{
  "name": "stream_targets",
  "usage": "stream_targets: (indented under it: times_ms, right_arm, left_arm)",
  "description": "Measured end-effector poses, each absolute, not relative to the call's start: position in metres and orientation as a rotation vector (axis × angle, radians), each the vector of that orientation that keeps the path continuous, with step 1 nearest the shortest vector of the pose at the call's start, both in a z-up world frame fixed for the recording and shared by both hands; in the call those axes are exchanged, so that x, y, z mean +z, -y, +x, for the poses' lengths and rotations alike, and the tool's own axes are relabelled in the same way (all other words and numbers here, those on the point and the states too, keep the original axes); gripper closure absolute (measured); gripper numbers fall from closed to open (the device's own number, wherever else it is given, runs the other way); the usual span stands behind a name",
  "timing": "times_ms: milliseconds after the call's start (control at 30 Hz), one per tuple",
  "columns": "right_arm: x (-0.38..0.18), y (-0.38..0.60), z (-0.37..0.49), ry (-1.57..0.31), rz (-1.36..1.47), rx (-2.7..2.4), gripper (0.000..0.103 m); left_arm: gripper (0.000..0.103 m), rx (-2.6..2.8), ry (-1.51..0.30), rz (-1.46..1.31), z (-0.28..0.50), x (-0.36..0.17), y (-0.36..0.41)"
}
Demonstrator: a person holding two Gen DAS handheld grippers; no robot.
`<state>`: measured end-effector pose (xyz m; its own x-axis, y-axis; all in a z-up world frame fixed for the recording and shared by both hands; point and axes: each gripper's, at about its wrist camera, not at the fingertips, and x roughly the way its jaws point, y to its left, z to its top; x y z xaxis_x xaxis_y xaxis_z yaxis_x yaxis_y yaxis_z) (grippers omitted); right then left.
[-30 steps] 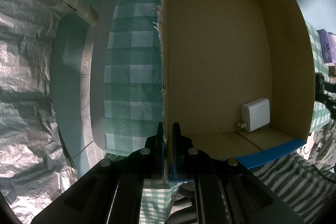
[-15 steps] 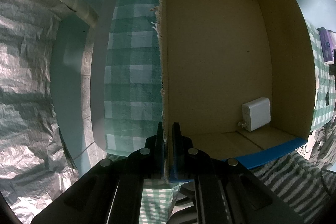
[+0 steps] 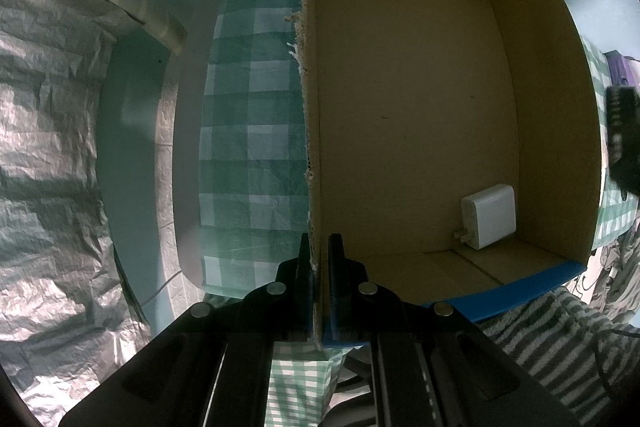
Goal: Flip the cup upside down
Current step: 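Lower the black fan into the box beside the charger and release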
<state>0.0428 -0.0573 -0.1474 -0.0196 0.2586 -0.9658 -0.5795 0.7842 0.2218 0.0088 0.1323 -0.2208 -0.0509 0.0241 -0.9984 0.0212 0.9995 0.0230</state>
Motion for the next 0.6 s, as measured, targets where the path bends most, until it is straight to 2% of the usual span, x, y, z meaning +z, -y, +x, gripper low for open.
stream_targets:
  times_ms: [600]
  right_arm:
    - [-0.213,0.015,0.025,-1.549,-0.382,0.738,0.041]
  left_arm:
    - [0.097,0.004,-1.622,0.029,0.009,-0.22,-0.133]
